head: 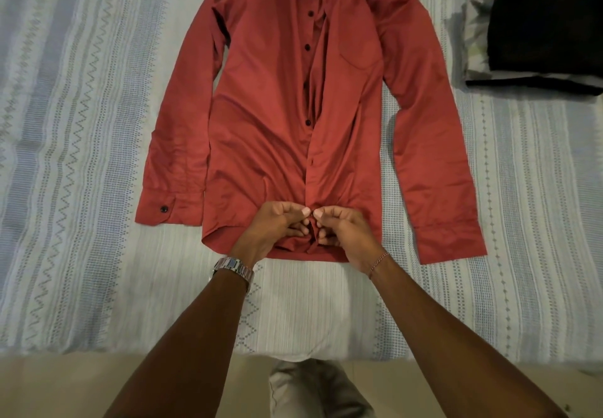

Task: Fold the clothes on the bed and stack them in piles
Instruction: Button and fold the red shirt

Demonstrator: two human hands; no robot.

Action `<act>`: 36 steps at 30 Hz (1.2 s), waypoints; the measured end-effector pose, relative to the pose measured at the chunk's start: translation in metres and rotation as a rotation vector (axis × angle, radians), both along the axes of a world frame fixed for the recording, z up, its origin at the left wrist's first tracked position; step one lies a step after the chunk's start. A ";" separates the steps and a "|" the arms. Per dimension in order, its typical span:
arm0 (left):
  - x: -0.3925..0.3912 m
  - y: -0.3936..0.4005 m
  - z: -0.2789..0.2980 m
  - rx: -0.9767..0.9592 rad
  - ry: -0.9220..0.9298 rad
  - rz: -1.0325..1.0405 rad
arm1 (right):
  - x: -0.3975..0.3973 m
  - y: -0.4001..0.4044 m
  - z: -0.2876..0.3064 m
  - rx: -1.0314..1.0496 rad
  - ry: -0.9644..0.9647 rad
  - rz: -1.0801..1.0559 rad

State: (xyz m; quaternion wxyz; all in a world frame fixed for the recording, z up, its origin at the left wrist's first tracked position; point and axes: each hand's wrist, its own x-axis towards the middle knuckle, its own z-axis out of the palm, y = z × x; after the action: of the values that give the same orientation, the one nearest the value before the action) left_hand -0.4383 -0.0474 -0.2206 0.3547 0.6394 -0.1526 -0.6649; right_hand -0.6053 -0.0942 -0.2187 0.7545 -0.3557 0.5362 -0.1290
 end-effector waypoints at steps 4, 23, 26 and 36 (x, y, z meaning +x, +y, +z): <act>-0.009 0.007 -0.001 -0.030 -0.076 0.043 | -0.002 -0.002 0.000 0.024 -0.008 0.025; -0.028 0.004 0.018 0.079 -0.496 -0.194 | 0.049 -0.013 0.030 -1.041 0.614 0.061; -0.015 -0.018 0.018 -0.062 -0.733 -0.226 | 0.053 -0.037 0.014 -0.978 0.710 0.245; -0.016 -0.054 -0.013 -0.365 -0.791 -0.096 | 0.040 -0.048 0.007 -0.851 0.749 0.085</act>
State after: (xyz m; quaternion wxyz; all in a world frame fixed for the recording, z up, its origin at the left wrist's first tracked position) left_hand -0.4538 -0.1016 -0.2332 0.3448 0.7637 -0.4214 -0.3468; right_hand -0.5654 -0.1418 -0.2119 0.3073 -0.6713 0.6531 -0.1681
